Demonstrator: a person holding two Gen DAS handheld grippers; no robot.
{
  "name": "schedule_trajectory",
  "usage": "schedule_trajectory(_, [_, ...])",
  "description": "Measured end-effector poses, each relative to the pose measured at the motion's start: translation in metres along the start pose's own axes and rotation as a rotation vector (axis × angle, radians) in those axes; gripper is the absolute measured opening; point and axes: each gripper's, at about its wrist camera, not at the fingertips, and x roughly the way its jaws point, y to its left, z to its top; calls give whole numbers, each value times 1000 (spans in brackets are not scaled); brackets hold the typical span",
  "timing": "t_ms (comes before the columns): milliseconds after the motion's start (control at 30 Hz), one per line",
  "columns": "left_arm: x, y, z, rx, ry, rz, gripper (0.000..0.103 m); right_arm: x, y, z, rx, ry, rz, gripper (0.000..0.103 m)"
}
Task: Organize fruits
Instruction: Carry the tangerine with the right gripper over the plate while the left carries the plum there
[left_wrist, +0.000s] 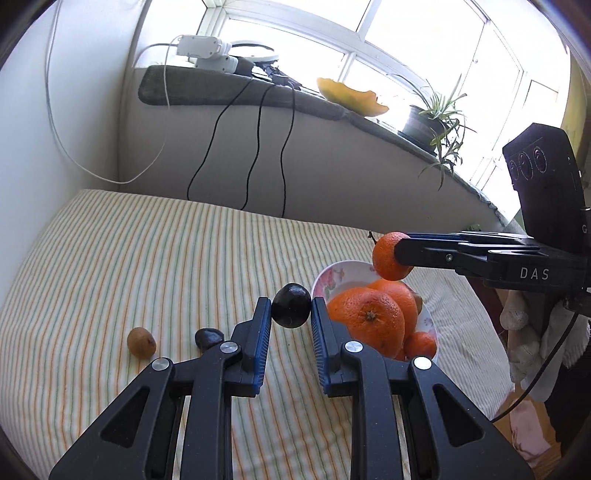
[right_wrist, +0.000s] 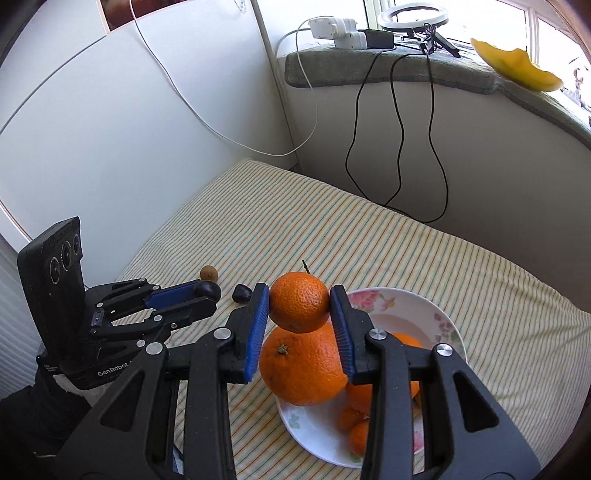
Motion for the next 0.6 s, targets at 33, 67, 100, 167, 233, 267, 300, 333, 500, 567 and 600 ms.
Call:
schedule_trajectory(33, [4, -3, 5, 3, 1, -9, 20, -2, -5, -2, 9, -2, -4, 35])
schedule_trajectory(67, [7, -6, 8, 6, 2, -17, 20, -4, -10, -4, 19, -5, -8, 35])
schedule_trajectory(100, [10, -10, 11, 11, 4, -24, 20, -5, -14, -5, 28, -8, -14, 35])
schedule_trajectory(167, [15, -16, 16, 22, 9, -38, 20, -11, -25, -8, 49, -14, -22, 35])
schedule_trajectory(233, [22, -22, 21, 30, 15, -50, 20, -14, -35, -10, 67, -19, -31, 35])
schedule_trajectory(267, [25, -24, 23, 32, 19, -56, 20, -15, -39, -11, 74, -21, -35, 35])
schedule_trajectory(300, [29, -27, 26, 34, 24, -62, 20, -16, -43, -12, 81, -23, -38, 35])
schedule_trajectory(333, [34, -29, 28, 36, 30, -68, 20, -17, -48, -13, 89, -24, -42, 35])
schedule_trajectory(500, [52, -40, 37, 51, 60, -85, 20, -20, -70, -21, 121, -28, -64, 35])
schedule_trajectory(567, [59, -44, 41, 56, 75, -96, 20, -20, -78, -23, 132, -25, -70, 36])
schedule_trajectory(600, [63, -46, 42, 60, 82, -98, 20, -19, -81, -25, 137, -23, -71, 35])
